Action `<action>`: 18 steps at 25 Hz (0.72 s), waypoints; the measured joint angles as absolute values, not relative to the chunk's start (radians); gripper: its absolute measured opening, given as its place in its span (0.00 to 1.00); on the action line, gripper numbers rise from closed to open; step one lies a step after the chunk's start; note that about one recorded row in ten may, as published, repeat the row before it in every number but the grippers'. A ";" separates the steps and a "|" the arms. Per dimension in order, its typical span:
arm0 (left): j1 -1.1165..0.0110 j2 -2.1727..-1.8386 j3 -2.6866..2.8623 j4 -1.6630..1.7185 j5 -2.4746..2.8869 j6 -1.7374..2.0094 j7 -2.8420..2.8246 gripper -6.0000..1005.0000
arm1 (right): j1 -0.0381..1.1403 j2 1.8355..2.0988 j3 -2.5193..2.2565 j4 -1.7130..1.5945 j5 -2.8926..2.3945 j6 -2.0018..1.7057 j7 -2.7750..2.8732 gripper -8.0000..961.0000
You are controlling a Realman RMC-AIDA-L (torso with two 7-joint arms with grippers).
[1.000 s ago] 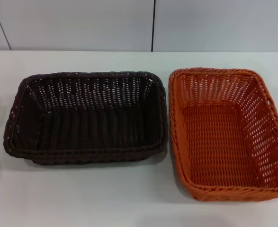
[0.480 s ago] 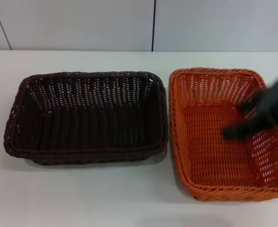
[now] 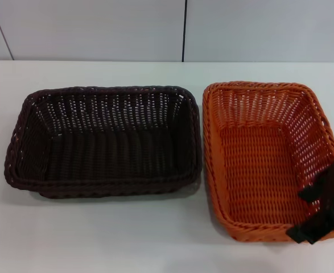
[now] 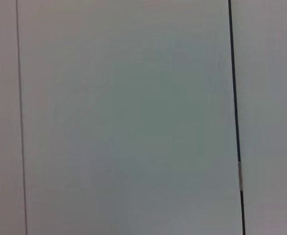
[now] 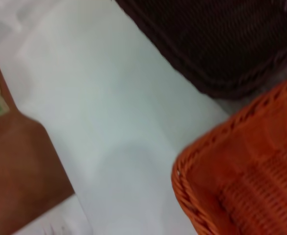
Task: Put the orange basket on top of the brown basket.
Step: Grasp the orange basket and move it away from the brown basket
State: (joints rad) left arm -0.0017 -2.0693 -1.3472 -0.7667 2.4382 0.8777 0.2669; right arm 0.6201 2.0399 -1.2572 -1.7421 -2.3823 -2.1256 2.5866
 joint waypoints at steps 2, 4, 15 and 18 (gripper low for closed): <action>-0.002 -2.069 -1.346 -0.767 2.438 0.877 0.267 0.81 | 0.622 2.048 -1.274 -1.729 -2.420 -2.123 2.573 0.80; -0.003 -2.069 -1.345 -0.768 2.438 0.875 0.267 0.81 | 0.627 2.057 -1.284 -1.708 -2.457 -2.113 2.557 0.80; -0.019 -2.066 -1.344 -0.771 2.437 0.862 0.265 0.81 | 0.688 2.068 -1.412 -1.471 -2.506 -1.948 2.524 0.80; -0.021 -2.066 -1.344 -0.770 2.437 0.862 0.265 0.81 | 0.695 2.068 -1.436 -1.443 -2.507 -1.932 2.524 0.80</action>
